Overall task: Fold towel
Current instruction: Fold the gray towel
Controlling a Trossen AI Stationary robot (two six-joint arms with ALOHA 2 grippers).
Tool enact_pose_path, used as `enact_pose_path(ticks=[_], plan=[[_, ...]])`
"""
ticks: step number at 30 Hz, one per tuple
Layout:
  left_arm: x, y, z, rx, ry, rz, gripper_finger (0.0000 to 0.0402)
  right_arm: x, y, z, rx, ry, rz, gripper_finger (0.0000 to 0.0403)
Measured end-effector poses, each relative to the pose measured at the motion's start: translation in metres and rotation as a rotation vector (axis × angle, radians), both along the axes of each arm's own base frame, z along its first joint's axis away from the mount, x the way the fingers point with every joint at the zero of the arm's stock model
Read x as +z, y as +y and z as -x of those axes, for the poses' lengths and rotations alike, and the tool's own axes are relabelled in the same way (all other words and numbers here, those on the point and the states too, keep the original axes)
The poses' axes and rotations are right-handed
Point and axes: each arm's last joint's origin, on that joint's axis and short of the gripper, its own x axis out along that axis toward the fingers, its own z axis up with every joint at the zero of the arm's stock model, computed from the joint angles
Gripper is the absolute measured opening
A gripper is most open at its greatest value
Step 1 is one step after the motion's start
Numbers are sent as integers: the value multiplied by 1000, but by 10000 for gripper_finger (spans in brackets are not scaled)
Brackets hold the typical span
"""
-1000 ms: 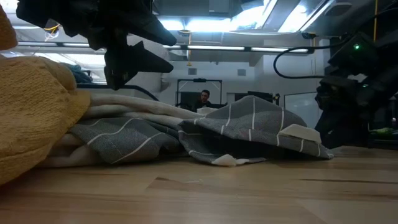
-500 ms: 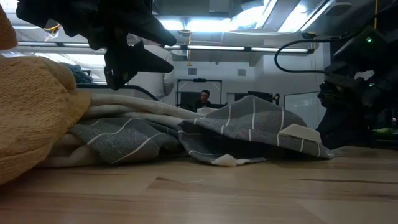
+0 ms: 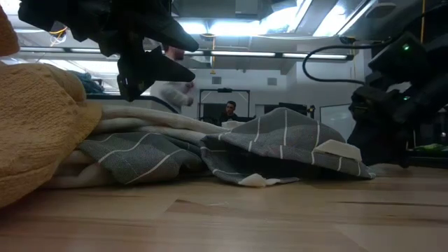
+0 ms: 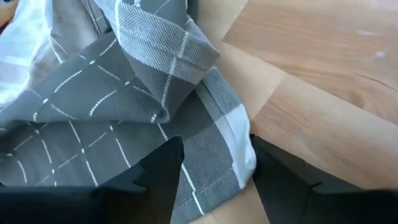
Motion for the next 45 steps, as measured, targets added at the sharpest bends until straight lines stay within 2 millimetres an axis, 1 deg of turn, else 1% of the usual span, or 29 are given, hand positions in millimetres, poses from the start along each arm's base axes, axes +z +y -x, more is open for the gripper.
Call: enact_pose_path(ticks=[2,4,9,10,15,18,22,24,29,35,39,45], plan=[[0,0,0,0,1,0,172,0,0,0,0,-2,0,166],[0,0,0,0,0,0,172,-1,0,0,7,-4,5,134],[0,0,0,0,1,-1,172,0,0,0,30,-7,6,27],[0,0,0,0,2,-1,172,0,1,0,37,-8,5,16],[0,0,0,0,3,-1,172,2,2,-3,86,-54,-26,22],[0,0,0,0,3,-2,172,7,3,-6,110,-124,-44,10],[0,0,0,0,3,-2,172,17,3,-13,132,-244,-31,13],[0,0,0,-7,3,-18,172,21,3,-15,134,-289,-19,8],[0,0,0,-31,-3,-74,172,26,2,-19,133,-330,-3,9],[-3,-2,0,-33,4,-69,172,33,1,-25,128,-356,10,7],[-13,-15,-7,-54,41,-65,172,36,1,-27,129,-365,14,7],[-32,-40,-31,-88,94,-82,172,37,1,-28,130,-365,14,7]])
